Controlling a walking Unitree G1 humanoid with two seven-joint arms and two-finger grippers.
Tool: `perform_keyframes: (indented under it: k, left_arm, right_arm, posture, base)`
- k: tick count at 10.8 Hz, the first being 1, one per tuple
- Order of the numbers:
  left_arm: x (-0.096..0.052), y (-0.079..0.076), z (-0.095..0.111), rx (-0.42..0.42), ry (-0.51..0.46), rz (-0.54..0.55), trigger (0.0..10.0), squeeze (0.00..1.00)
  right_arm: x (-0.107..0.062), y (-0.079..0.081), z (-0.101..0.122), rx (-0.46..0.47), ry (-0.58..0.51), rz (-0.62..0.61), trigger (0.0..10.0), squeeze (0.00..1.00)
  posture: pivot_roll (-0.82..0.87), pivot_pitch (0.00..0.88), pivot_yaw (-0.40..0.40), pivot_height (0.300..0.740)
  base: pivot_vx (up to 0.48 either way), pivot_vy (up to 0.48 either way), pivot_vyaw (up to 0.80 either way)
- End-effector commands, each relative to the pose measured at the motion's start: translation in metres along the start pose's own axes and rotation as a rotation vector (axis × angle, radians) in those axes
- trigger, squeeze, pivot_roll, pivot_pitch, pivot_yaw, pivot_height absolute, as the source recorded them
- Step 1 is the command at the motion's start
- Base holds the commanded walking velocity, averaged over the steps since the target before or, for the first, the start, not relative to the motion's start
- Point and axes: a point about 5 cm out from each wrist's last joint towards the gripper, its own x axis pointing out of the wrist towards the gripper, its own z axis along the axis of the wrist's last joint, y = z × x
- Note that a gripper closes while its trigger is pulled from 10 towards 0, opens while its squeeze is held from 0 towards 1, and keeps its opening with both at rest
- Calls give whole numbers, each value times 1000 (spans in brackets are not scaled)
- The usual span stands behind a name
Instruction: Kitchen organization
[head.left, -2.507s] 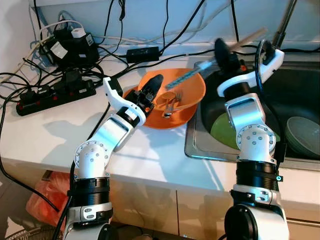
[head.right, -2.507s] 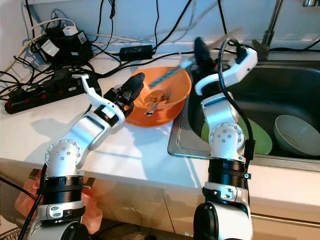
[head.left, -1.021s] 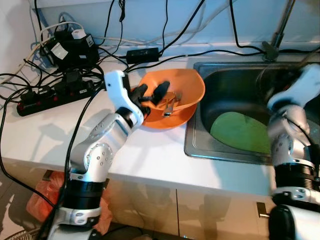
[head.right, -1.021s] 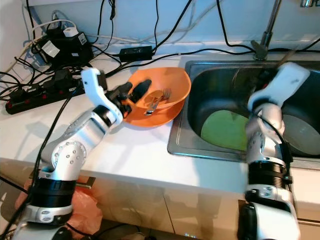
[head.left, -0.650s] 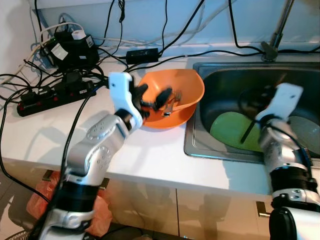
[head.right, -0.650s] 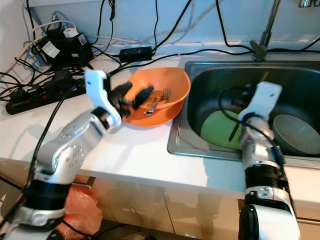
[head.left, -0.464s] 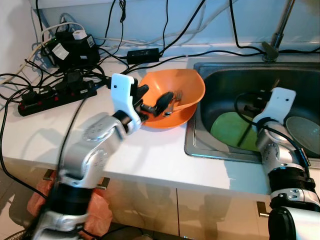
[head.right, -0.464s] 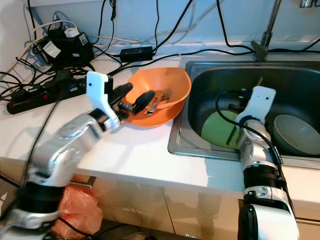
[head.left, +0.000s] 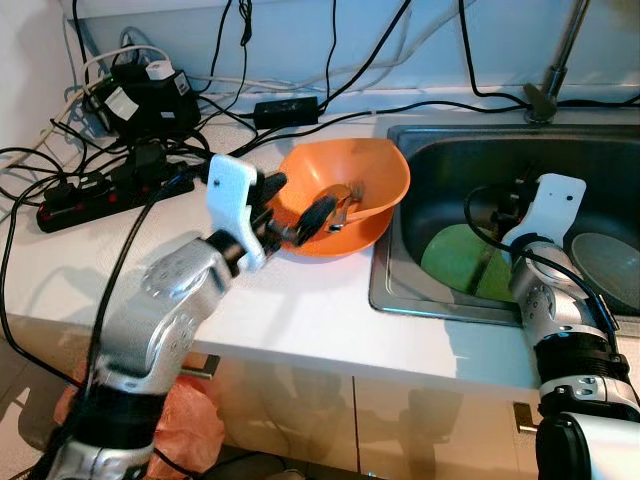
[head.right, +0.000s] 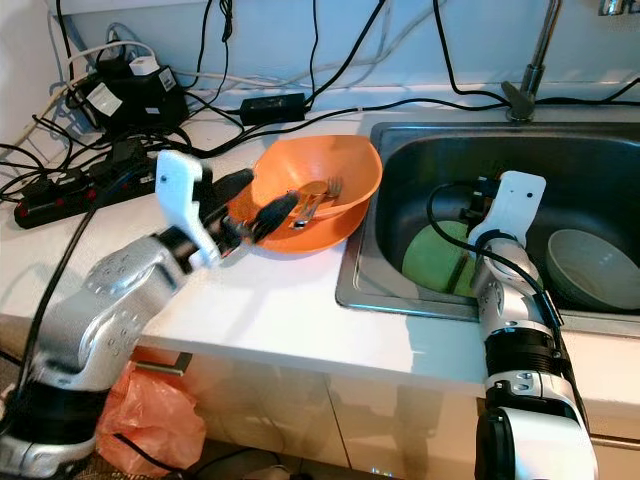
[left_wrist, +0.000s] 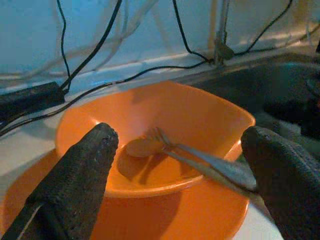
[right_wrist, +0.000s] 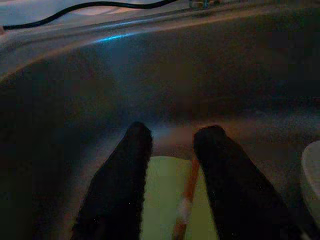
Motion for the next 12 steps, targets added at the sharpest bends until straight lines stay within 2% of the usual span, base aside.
perform_keyframes:
  k: [1, 3, 4, 5, 7, 8, 9, 11, 12]
  left_arm:
    - [-3, -6, 5, 75, -18, -58, 10000, 0]
    - [-7, -8, 5, 176, -18, -119, 10000, 0]
    - [-8, -7, 5, 188, -22, -122, 10000, 0]
    - [-9, -5, 4, 229, -16, -135, 10000, 0]
    - [-10, -2, 1, 290, 3, -149, 10000, 0]
    - [-9, 0, 0, 291, 5, -148, 10000, 0]
    - [-10, 0, -1, 299, 7, -149, 10000, 0]
    - [-11, 2, -6, 330, 14, -158, 10000, 0]
    - [-10, 1, -10, 388, 15, -175, 10000, 0]
  right_arm:
    - [2, 11, 13, -32, -45, 22, 10000, 1000]
    - [0, 21, 29, -29, -115, 72, 10000, 1000]
    - [-1, 30, 36, -17, -141, 123, 10000, 1000]
    - [-7, 48, 45, -29, -167, 275, 10000, 1000]
    - [-27, 70, 54, -98, -193, 534, 10000, 980]
    - [-35, 71, 55, -131, -189, 610, 10000, 439]
    - [-37, 68, 56, -142, -188, 630, 10000, 0]
    - [-45, 57, 67, -186, -199, 673, 10000, 0]
    - [-47, 54, 75, -193, -211, 678, 10000, 0]
  posture:
    - [121, 33, 156, 740]
    - [121, 29, 155, 740]
    - [121, 29, 155, 740]
    - [123, 25, 153, 740]
    - [123, 21, 153, 740]
    - [119, 22, 152, 740]
    - [116, 23, 152, 740]
    - [108, 26, 156, 740]
    - [107, 26, 159, 740]
  base:
    - [0, 0, 0]
    - [0, 0, 0]
    - [0, 0, 0]
    - [0, 0, 0]
    - [0, 0, 0]
    - [0, 0, 0]
    - [0, 0, 0]
    - [0, 0, 0]
    - [0, 0, 0]
